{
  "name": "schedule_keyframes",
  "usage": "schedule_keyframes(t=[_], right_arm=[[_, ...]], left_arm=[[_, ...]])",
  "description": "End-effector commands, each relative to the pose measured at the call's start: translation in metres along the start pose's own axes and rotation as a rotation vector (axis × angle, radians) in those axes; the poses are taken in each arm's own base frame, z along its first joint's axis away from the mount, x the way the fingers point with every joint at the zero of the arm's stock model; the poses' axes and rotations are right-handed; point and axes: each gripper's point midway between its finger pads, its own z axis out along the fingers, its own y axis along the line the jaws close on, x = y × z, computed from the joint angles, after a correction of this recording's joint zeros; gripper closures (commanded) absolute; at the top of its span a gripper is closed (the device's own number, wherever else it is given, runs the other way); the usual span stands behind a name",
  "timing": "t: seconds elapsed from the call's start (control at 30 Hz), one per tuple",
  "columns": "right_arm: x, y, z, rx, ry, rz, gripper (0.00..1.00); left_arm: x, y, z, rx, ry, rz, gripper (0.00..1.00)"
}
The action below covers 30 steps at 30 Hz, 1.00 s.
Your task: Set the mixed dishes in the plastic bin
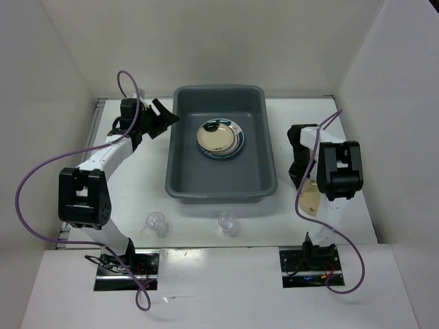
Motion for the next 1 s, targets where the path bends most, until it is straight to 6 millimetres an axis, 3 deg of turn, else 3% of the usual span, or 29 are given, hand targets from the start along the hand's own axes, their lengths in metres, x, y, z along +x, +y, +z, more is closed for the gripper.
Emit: schedule_keyframes(t=[0.0, 0.13, 0.27, 0.37, 0.47, 0.53, 0.57, 0.6, 0.77, 0.8, 0.87, 0.93, 0.97], right_arm=[[-0.010, -0.007, -0.006, 0.056, -0.032, -0.022, 0.89], [-0.017, -0.003, -0.010, 0.053, -0.037, -0.020, 1.00], [-0.031, 0.000, -0.022, 0.042, -0.081, -0.008, 1.00], [-0.052, 0.008, -0.044, -0.005, -0.156, 0.029, 1.00], [-0.084, 0.012, -0.086, -0.071, -0.282, 0.077, 1.00], [-0.107, 0.015, -0.122, -0.107, -0.385, 0.090, 1.00], [-0.115, 0.023, -0.150, -0.143, -0.451, 0.092, 1.00], [-0.120, 0.025, -0.163, -0.146, -0.497, 0.096, 1.00], [-0.114, 0.067, -0.239, -0.301, -0.670, 0.009, 1.00], [-0.100, 0.082, -0.254, -0.326, -0.702, -0.041, 1.00], [-0.095, 0.102, -0.290, -0.409, -0.791, -0.087, 1.00], [-0.067, 0.134, -0.318, -0.488, -0.871, -0.229, 1.00], [-0.063, 0.144, -0.346, -0.543, -0.957, -0.237, 1.00]], left_arm=[[-0.011, -0.008, -0.001, 0.032, -0.041, 0.017, 0.18], [-0.010, -0.004, 0.002, 0.020, -0.041, 0.014, 0.18], [-0.011, -0.004, 0.004, 0.020, -0.041, 0.014, 0.18], [-0.009, -0.001, 0.007, 0.014, -0.035, 0.011, 0.18], [-0.011, -0.002, 0.009, 0.014, -0.035, 0.011, 0.18], [-0.011, -0.001, 0.011, 0.013, -0.034, 0.010, 0.18], [-0.015, -0.007, 0.011, 0.028, -0.037, 0.015, 0.18], [-0.013, -0.003, 0.013, 0.022, -0.030, 0.012, 0.18], [-0.015, -0.004, 0.016, 0.024, -0.032, 0.012, 0.18], [-0.016, -0.003, 0.016, 0.017, -0.038, 0.021, 0.18], [-0.019, -0.006, 0.015, 0.022, -0.045, 0.024, 0.18], [-0.017, -0.004, 0.015, 0.017, -0.038, 0.021, 0.18], [-0.017, -0.004, 0.015, 0.017, -0.038, 0.021, 0.18]])
